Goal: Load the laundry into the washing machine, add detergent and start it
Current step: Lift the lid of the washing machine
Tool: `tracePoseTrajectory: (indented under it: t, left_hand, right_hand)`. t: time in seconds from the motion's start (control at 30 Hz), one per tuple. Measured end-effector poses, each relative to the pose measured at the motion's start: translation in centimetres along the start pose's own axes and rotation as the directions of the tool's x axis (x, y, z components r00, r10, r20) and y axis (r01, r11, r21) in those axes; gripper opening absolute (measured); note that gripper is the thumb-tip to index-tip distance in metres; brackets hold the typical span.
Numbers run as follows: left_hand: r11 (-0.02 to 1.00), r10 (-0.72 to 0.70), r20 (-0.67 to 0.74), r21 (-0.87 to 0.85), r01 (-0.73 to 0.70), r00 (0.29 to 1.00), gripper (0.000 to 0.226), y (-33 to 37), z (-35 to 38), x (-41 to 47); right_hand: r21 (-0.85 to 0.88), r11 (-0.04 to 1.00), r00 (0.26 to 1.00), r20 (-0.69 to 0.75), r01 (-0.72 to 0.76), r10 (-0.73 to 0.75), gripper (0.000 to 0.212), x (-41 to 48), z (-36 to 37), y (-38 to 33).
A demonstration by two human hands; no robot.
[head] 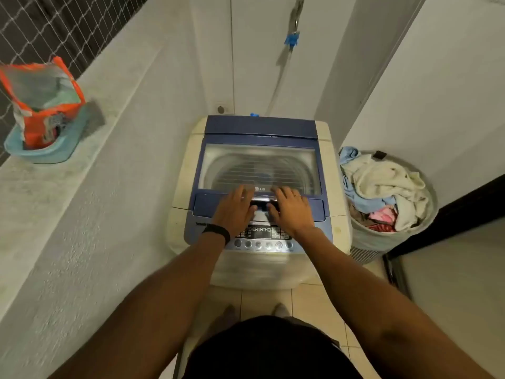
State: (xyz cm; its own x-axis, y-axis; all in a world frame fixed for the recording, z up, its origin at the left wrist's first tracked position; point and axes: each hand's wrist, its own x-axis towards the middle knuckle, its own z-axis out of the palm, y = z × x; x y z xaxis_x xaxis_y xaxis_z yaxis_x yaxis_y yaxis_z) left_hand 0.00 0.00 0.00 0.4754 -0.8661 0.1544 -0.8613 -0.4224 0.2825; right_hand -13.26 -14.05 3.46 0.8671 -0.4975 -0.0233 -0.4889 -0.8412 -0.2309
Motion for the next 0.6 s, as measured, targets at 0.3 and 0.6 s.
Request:
tracePoseTrajectory:
  t: [0.3,0.6]
  left_hand:
    - [0.999,0.022,0.151,0.026,-0.026,0.988,0.023,-0.5,0.7,-2.1]
    - [0.953,0.246,0.016,0.181,-0.245,0.969,0.038,-1.5,-3.4,0.4]
  right_hand:
    - [-0.116,0.991,0.948,0.304,-0.060,0.093,0.052,-1.3,0.5,-1.1]
    - [-0.175,0.985,0.973,0.228,-0.003,0.043,0.061,-0.4,-4.6,-1.5]
